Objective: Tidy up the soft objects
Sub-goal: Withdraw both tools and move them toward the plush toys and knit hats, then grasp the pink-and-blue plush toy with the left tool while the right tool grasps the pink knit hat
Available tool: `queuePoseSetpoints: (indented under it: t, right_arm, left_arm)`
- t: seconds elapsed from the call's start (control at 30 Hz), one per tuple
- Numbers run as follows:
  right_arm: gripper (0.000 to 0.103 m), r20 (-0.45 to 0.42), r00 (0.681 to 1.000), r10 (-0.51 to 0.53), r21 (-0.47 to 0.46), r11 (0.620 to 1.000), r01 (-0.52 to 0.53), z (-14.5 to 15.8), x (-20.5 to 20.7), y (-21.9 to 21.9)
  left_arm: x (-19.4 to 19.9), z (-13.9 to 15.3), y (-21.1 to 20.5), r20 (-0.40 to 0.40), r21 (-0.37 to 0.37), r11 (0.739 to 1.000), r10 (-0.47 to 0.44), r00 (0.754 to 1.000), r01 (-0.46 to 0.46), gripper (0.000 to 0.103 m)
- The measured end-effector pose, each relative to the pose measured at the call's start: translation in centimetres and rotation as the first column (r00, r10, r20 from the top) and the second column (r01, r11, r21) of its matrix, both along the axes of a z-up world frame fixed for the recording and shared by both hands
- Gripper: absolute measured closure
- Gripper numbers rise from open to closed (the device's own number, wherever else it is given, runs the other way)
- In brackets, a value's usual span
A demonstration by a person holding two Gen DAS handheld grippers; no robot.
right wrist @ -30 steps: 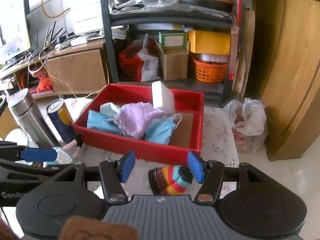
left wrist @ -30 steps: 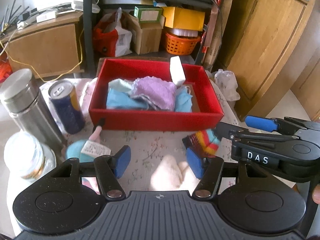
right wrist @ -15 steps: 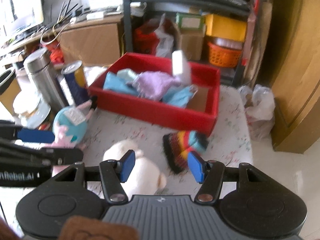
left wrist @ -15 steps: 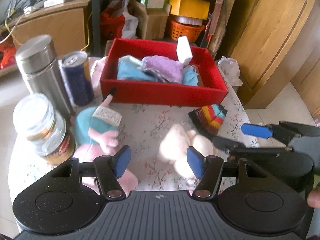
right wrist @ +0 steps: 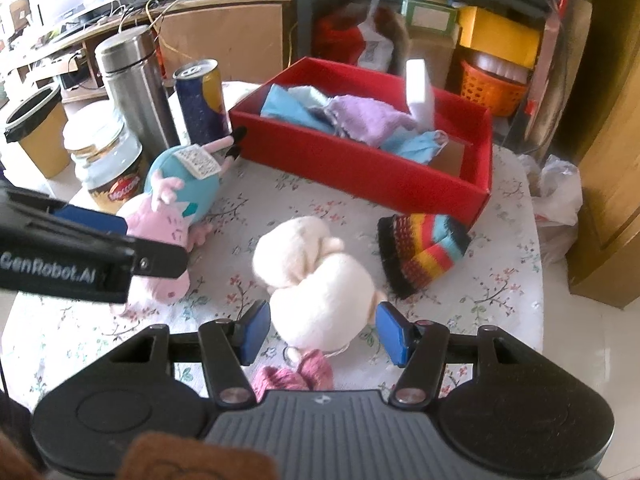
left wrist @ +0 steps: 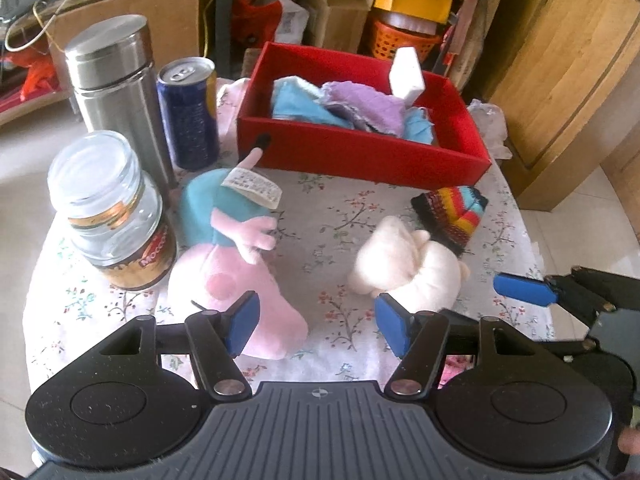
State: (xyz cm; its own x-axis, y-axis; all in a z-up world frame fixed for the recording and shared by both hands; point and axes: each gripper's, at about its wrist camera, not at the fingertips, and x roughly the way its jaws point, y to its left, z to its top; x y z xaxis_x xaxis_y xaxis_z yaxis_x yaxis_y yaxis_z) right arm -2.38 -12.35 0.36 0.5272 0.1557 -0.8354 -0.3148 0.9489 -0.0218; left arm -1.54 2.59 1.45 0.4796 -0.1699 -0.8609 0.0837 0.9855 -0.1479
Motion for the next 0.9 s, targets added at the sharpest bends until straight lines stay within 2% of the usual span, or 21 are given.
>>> queuePoseSetpoints:
  t: [0.33,0.53,0.67,0.9]
  right_arm:
    - [0.068,-0.029,0.999,0.037,-0.034,0.999,-0.038,-1.1,-0.5,1.0]
    - [0.068,-0.040,0.997,0.058,-0.047,0.997,-0.060,-1.5,-0.7,1.6]
    - [0.068,-0.052,0.997,0.064,-0.057,0.996,-0.067,-2.0,-0.6,1.6]
    - [0.067,-0.078,0.996,0.042,-0.051,0.998,-0.046,-2.6,-0.2,1.3]
  left_arm:
    - [1.4,-1.1,1.3,-0.049,0.005,0.998,0.060,0.997,-0.060,0.035]
    - [1.8,-1.8,1.5,-0.068,0.039,0.997,0.071,0.995,-0.069,0.034]
    - [2.2,-2.1,1.6,-0.070,0.054,0.995,0.083,0.994,-0.080,0.029]
    - [2.6,-2.1,2.2,-0.091,0.015,0.995,0.096,0.991,-0.095,0.027]
